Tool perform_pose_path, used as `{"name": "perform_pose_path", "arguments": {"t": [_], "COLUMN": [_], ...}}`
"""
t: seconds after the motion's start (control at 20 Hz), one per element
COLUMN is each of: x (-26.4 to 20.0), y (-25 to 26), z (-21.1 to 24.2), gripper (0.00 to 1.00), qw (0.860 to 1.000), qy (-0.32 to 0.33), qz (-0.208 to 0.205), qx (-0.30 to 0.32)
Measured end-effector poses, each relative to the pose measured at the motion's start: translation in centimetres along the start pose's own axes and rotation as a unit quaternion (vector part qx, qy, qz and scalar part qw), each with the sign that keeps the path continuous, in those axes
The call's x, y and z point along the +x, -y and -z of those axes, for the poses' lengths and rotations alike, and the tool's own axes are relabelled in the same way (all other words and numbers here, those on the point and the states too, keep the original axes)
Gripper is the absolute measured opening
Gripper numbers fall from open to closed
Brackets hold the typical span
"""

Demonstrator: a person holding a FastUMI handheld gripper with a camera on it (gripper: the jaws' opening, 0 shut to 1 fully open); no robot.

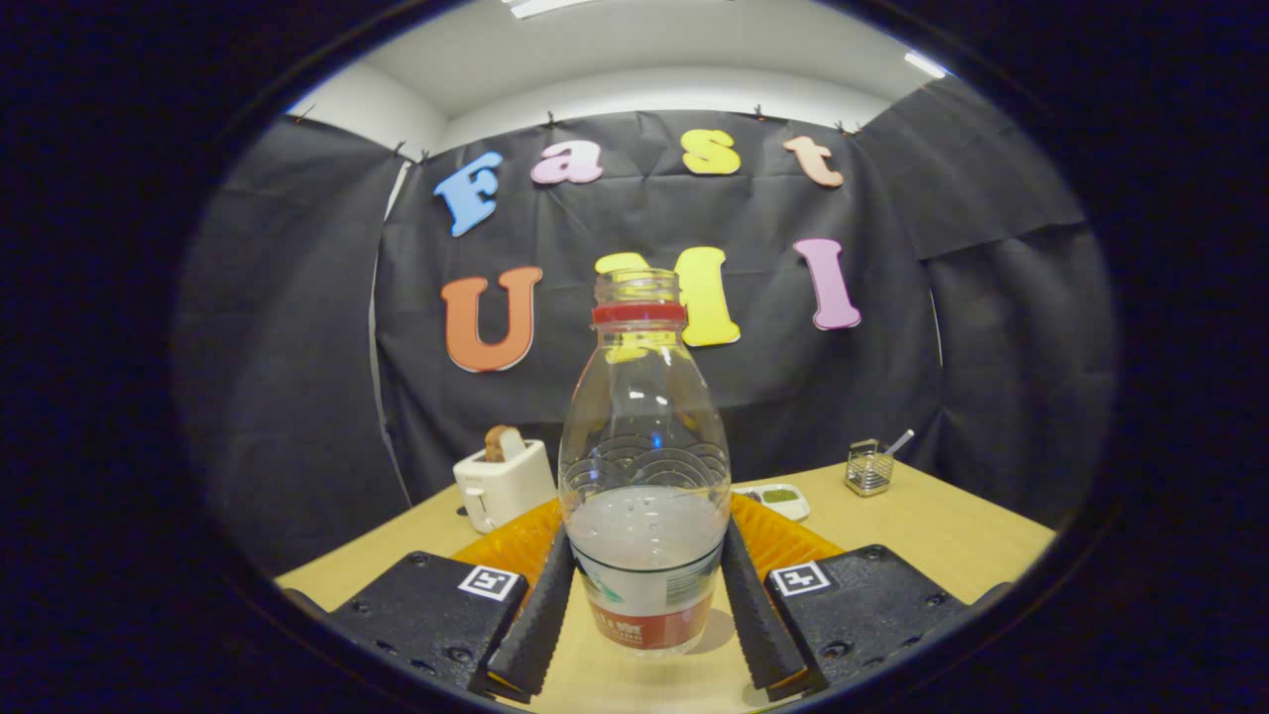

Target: Take the bottle from table, then pour the juice into the cup, finally place the bottle on the coaster

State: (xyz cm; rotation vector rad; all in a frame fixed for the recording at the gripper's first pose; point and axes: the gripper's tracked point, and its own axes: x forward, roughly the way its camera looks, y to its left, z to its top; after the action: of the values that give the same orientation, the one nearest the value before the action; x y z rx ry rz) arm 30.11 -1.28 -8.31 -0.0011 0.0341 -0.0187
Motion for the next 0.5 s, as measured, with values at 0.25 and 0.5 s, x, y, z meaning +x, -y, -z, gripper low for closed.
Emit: {"name": "perform_pose_path", "arguments": {"t": [0.25,0.5], "x": [4.6,7.6], "y": [0.1,0.7], "z": [5.7,8.9], "gripper": [0.78,0.78], "qw": [0.999,0.999], "qy": [-0.034,-0.046], "qz": [-0.003,0.002], "qx": [-0.012,-0.017]}}
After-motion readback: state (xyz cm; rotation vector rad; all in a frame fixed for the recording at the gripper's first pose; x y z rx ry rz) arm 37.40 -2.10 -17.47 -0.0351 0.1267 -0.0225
